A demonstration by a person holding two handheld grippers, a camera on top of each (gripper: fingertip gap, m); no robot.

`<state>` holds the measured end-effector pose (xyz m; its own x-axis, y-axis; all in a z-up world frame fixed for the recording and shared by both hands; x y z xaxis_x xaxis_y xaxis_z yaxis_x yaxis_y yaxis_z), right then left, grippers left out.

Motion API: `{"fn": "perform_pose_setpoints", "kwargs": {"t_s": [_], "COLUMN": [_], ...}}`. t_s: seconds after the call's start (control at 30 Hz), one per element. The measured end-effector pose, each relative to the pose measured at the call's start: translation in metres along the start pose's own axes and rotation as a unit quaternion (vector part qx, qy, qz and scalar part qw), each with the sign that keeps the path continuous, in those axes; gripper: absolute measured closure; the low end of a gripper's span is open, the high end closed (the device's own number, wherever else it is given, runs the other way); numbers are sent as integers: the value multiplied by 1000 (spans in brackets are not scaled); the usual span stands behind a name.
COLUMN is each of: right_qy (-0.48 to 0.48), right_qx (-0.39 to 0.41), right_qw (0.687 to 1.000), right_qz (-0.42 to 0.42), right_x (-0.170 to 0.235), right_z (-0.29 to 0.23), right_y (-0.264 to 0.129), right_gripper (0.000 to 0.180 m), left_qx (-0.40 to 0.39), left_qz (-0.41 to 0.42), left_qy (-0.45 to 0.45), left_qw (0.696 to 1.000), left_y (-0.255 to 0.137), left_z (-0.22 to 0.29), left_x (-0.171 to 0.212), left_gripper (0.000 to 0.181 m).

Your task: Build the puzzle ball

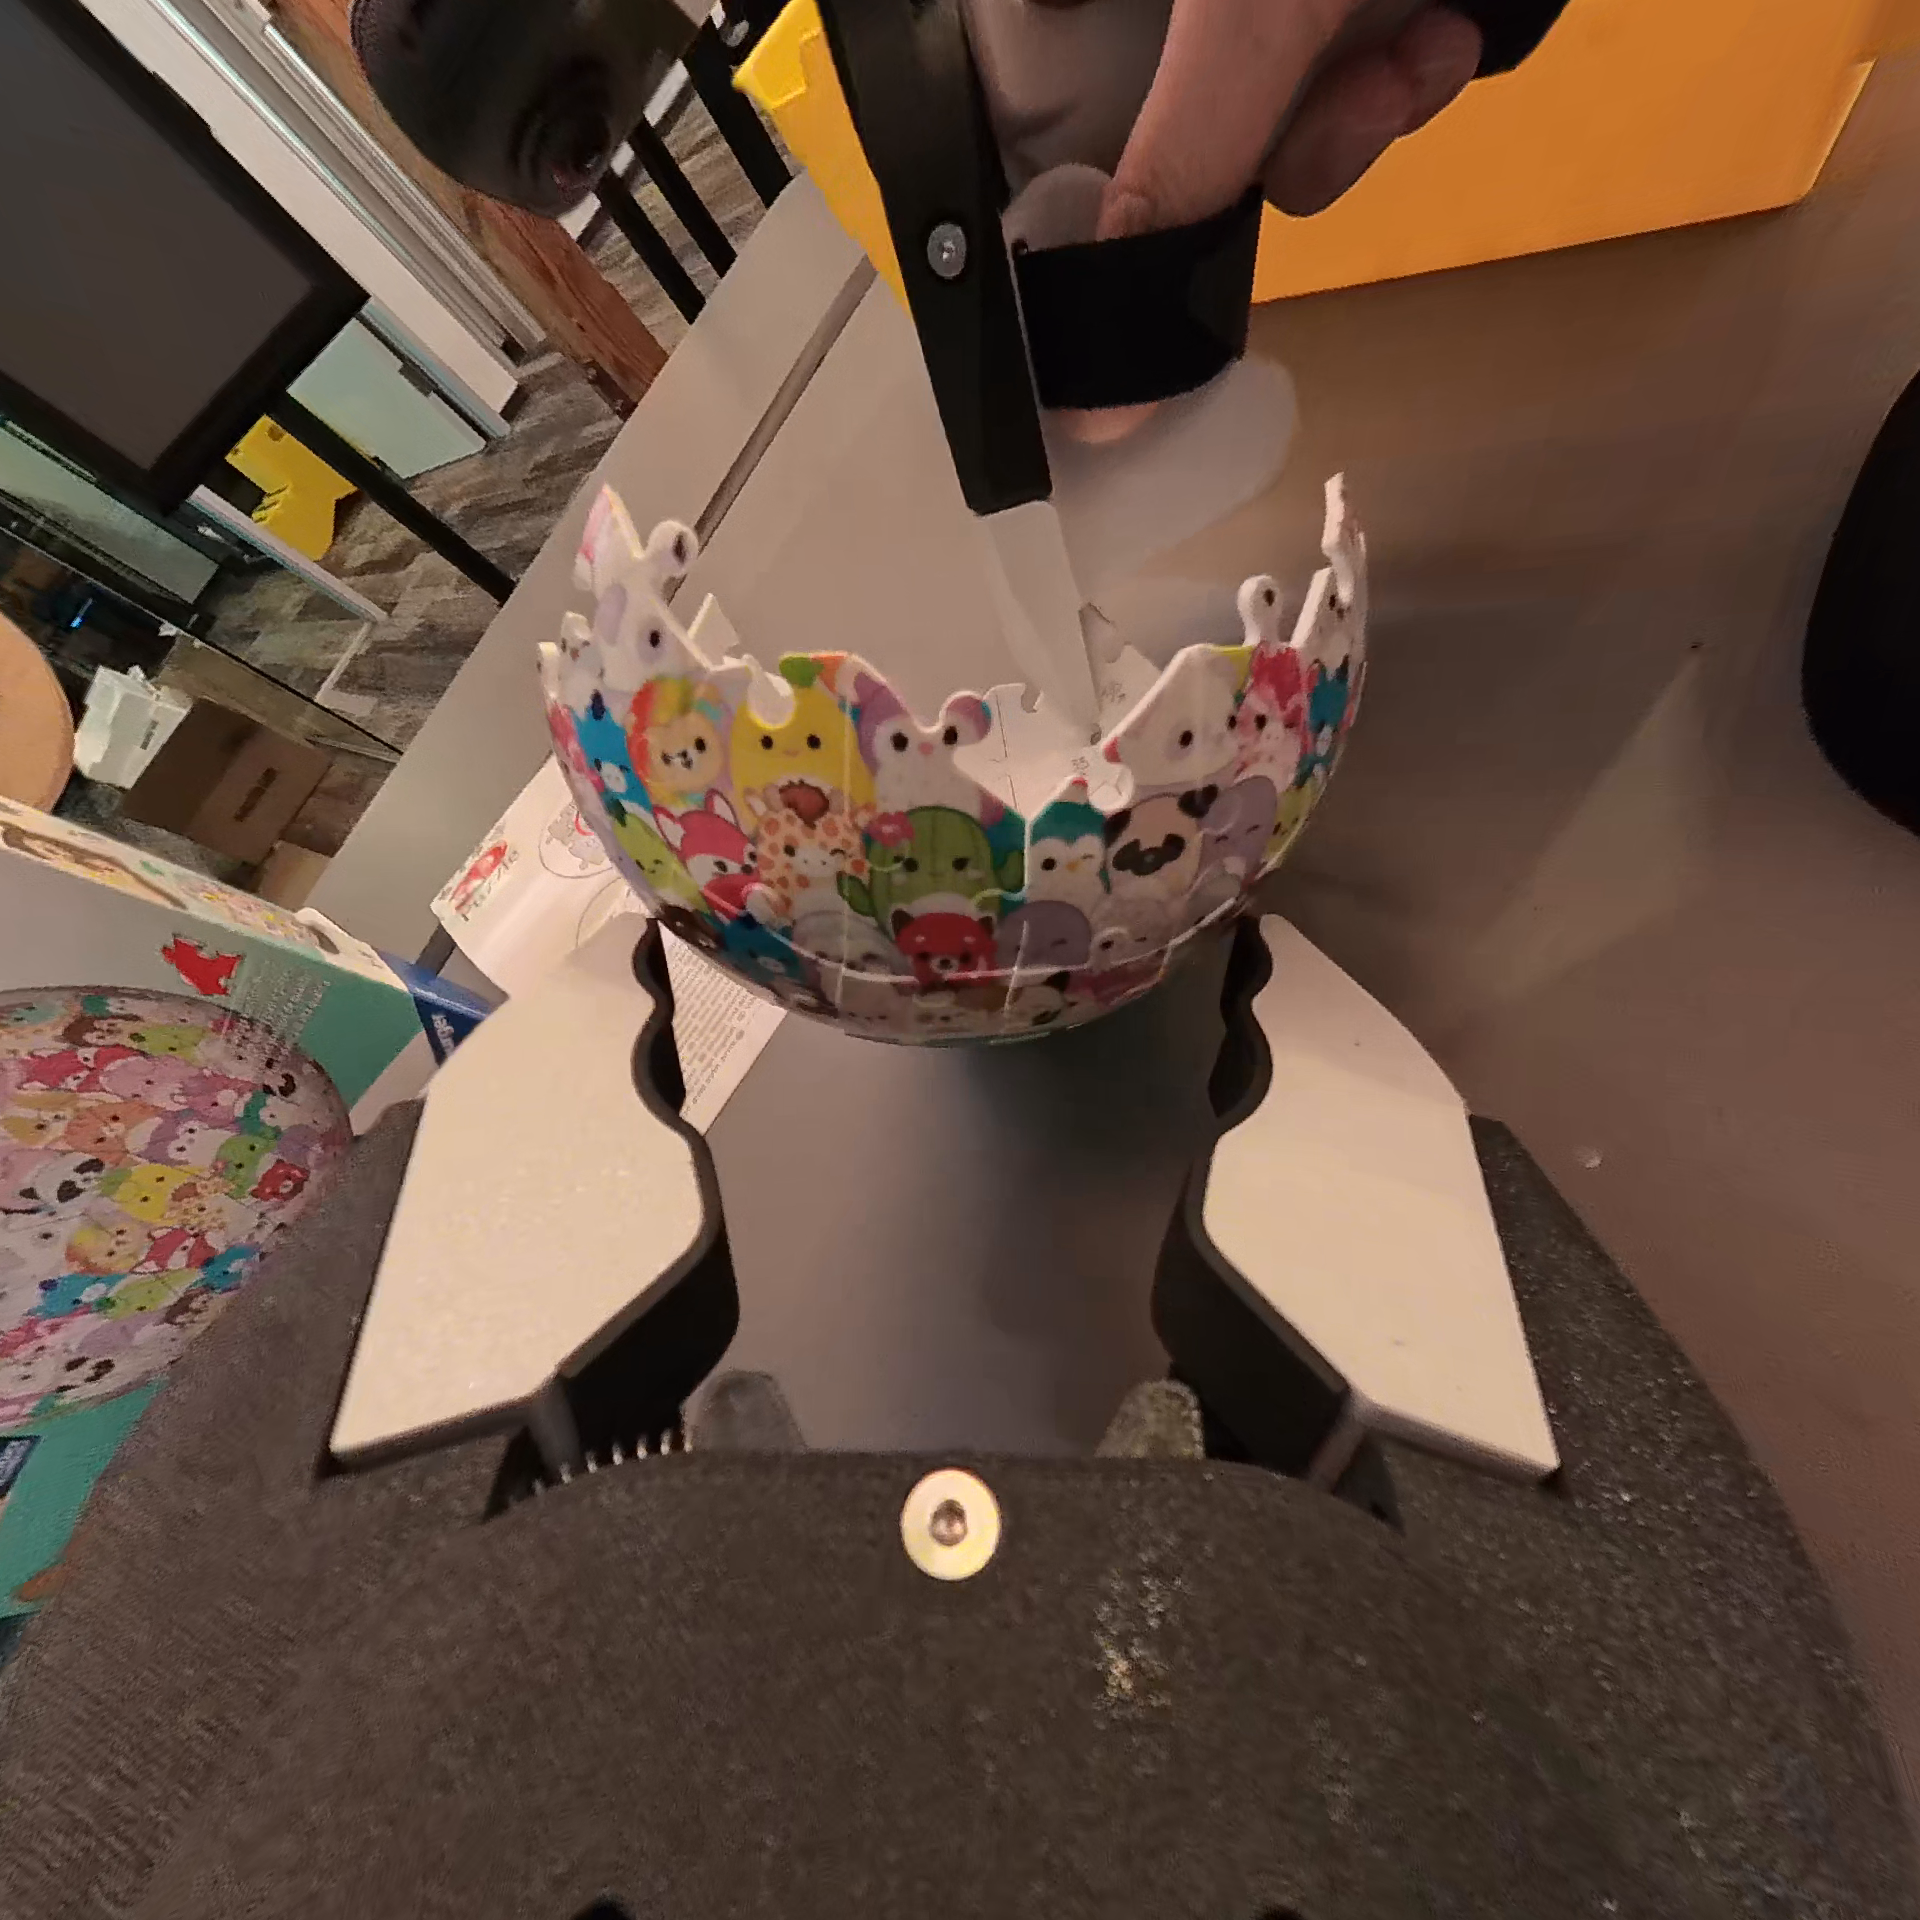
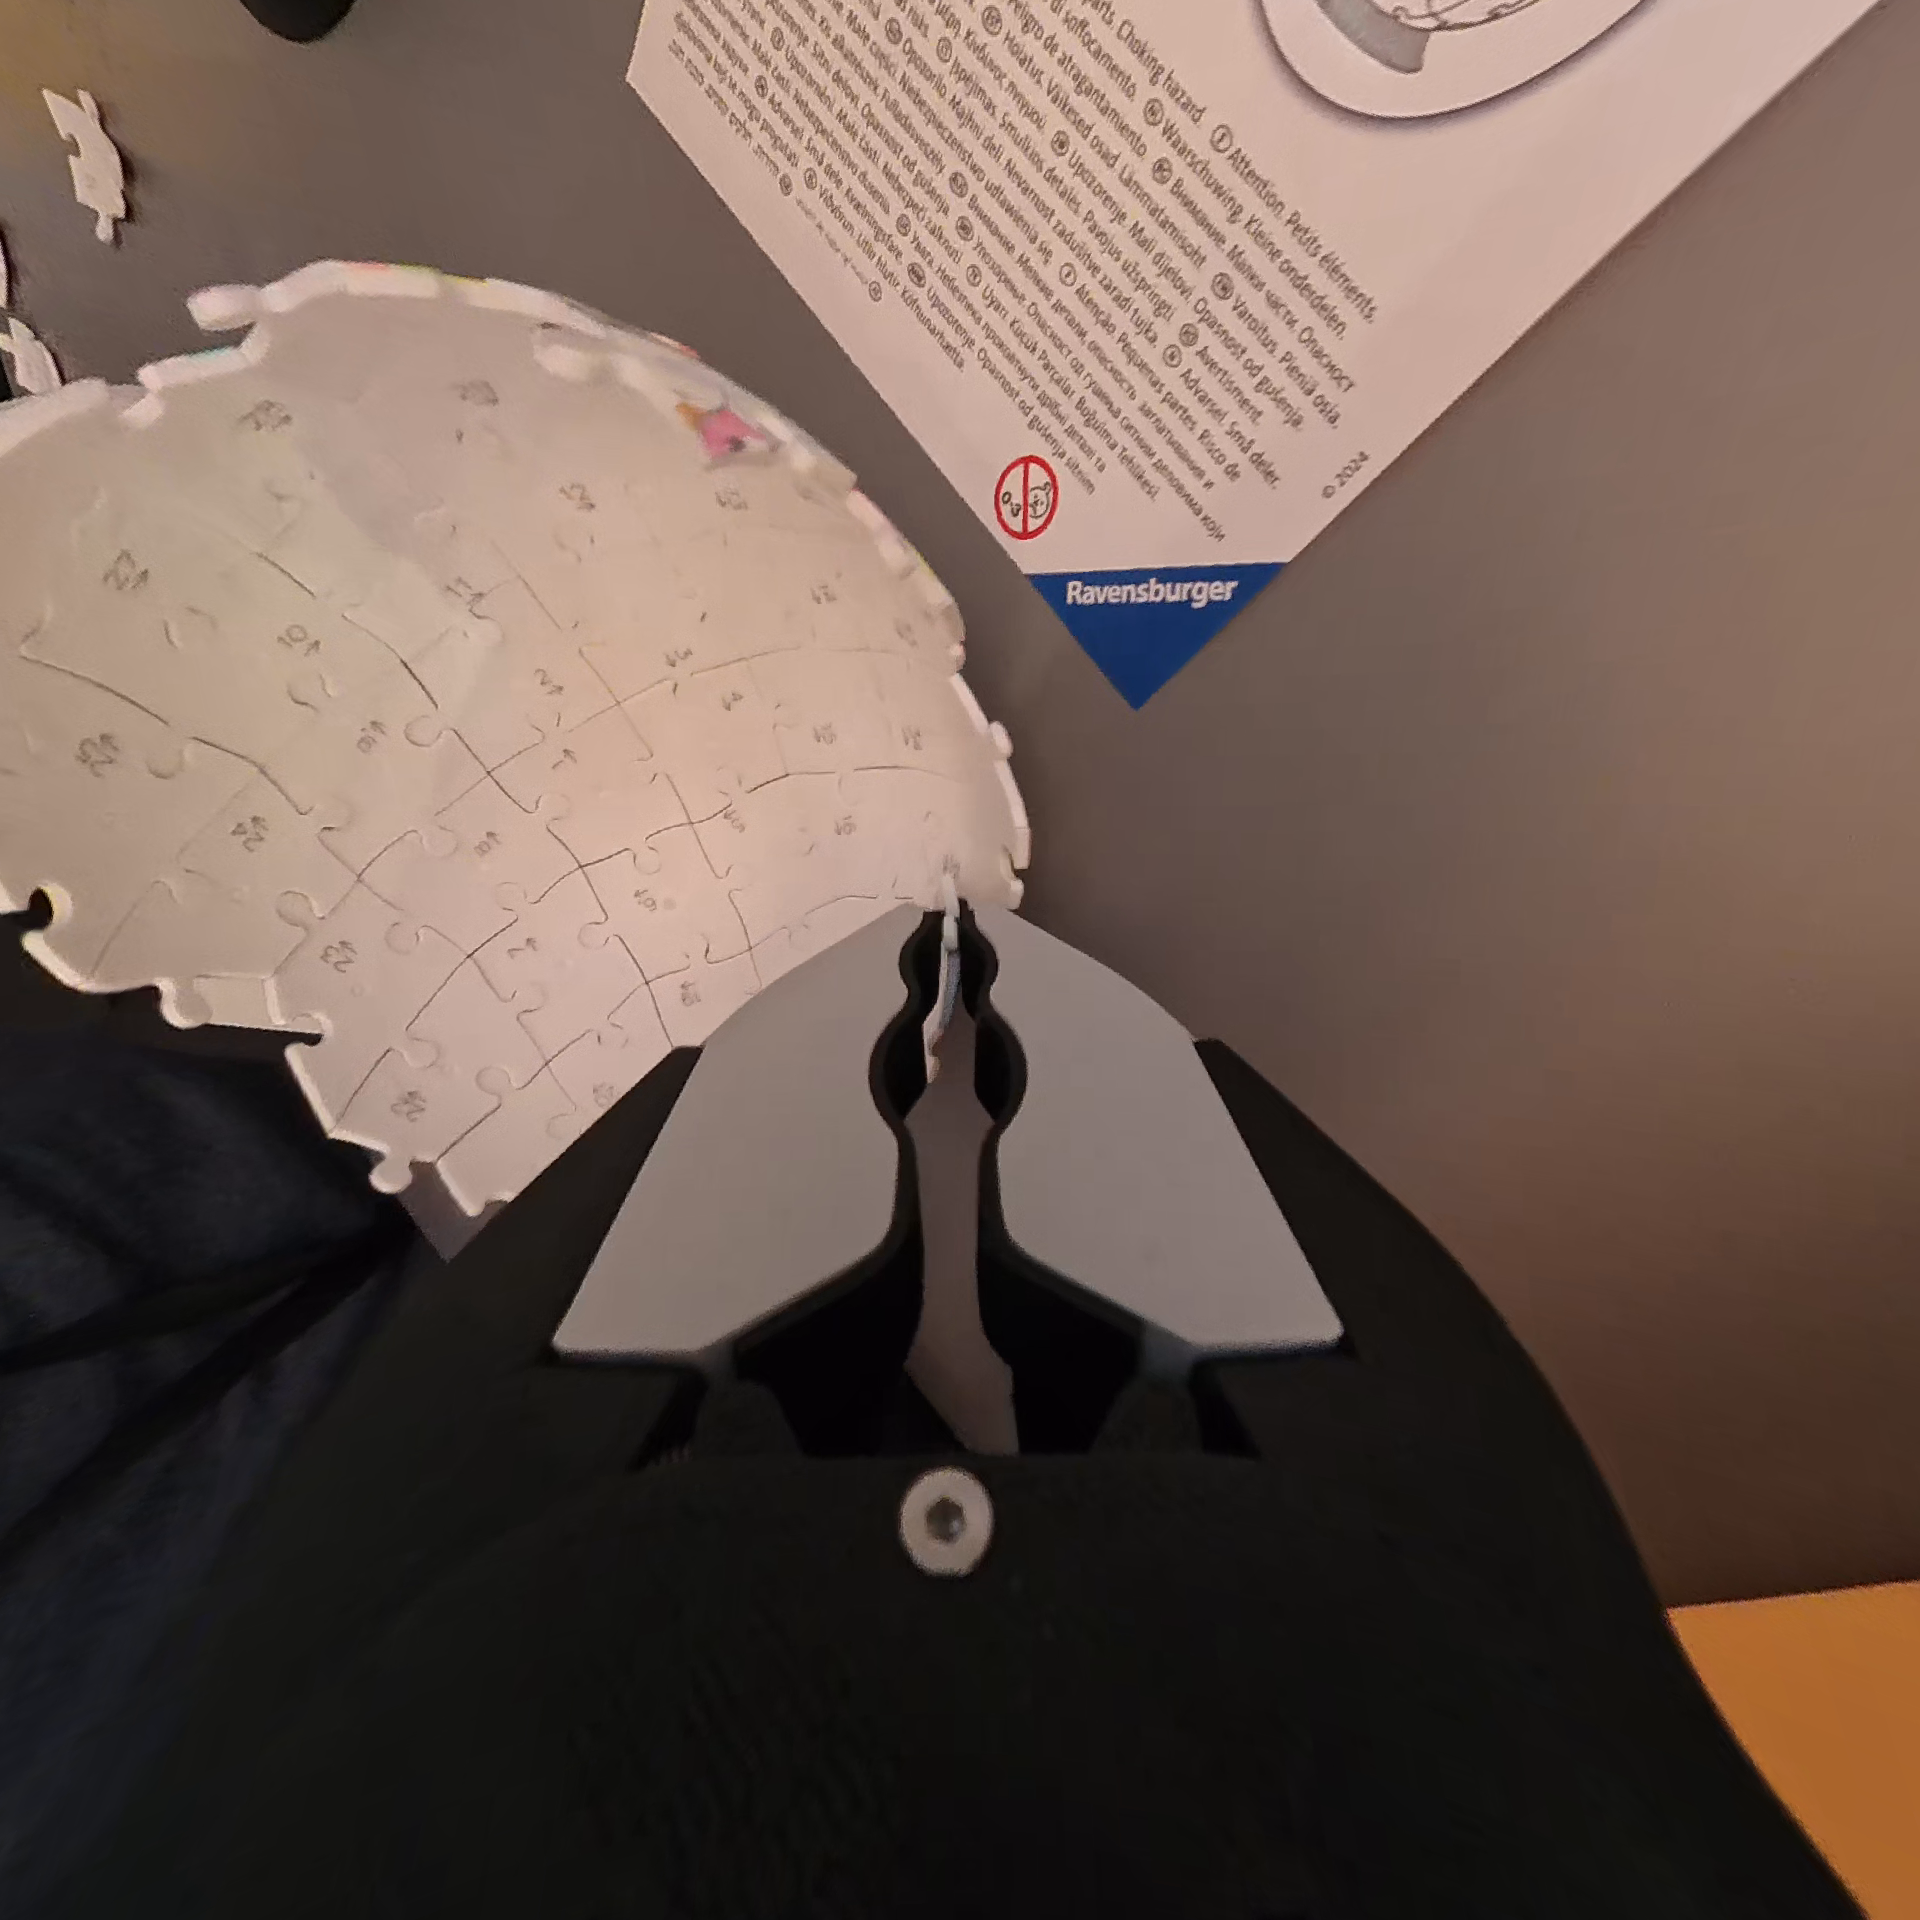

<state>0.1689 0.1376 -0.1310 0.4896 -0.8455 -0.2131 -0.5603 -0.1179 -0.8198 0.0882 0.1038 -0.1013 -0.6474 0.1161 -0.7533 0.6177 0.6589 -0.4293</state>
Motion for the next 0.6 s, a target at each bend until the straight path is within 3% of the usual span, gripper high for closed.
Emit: {"fn": "perform_pose_setpoints", "kwargs": {"t_s": [0.43, 0.6], "right_qy": [14, 32], "right_qx": [-15, 15], "right_qw": [992, 989], "right_qz": [127, 141], "right_x": [-12, -2], "right_z": [-1, -4], "right_y": [-28, -31], "right_gripper": [176, 176], "left_qx": [-18, -18], "left_qz": [-2, 2], "left_qy": [31, 29], "left_qw": [999, 999], "left_y": [1, 1], "left_z": [3, 2], "left_x": [1, 2], "left_gripper": [83, 84]}}
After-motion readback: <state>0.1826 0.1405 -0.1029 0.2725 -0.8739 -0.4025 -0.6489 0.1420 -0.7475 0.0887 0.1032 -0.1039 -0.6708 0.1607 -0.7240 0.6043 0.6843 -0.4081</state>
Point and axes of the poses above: each gripper's, where its closed fingertips meet, y out along the fingers, x out of its underside, z = x × y across the jaws, the point moved 2 cm from there along -y, back along the fingers, and after that the axes turned 1 degree about -x, right-handed, at the moved point
